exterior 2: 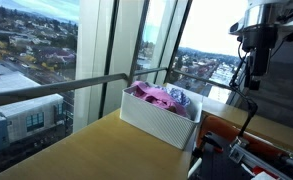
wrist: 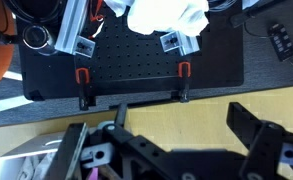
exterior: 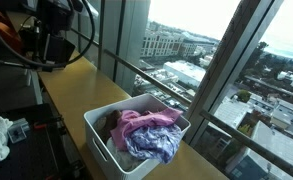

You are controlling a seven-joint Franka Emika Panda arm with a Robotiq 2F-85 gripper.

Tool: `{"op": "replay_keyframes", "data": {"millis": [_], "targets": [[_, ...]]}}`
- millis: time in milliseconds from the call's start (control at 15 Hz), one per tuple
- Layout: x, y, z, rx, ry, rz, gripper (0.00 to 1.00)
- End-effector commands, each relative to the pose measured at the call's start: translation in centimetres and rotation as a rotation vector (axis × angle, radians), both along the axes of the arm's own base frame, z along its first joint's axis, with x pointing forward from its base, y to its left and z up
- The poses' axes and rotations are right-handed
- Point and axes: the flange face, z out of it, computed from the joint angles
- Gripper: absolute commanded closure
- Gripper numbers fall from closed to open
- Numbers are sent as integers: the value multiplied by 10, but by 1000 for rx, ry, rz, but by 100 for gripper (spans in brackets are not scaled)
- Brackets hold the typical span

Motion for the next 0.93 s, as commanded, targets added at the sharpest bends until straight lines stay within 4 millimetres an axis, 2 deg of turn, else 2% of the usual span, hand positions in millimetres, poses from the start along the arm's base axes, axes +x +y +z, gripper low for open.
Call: {"op": "replay_keyframes", "data": {"millis": [0,267,600,733,867], "targets": [[38,-2,-3,-4,-34,11,0],[105,-19,-19,-28,-165,0,0],[199,-55,-62,-132,-301,-15,0],[233,-74,-86,-159,-312,-42,0],[258,-94,-120,-181,-289,-70,0]]}}
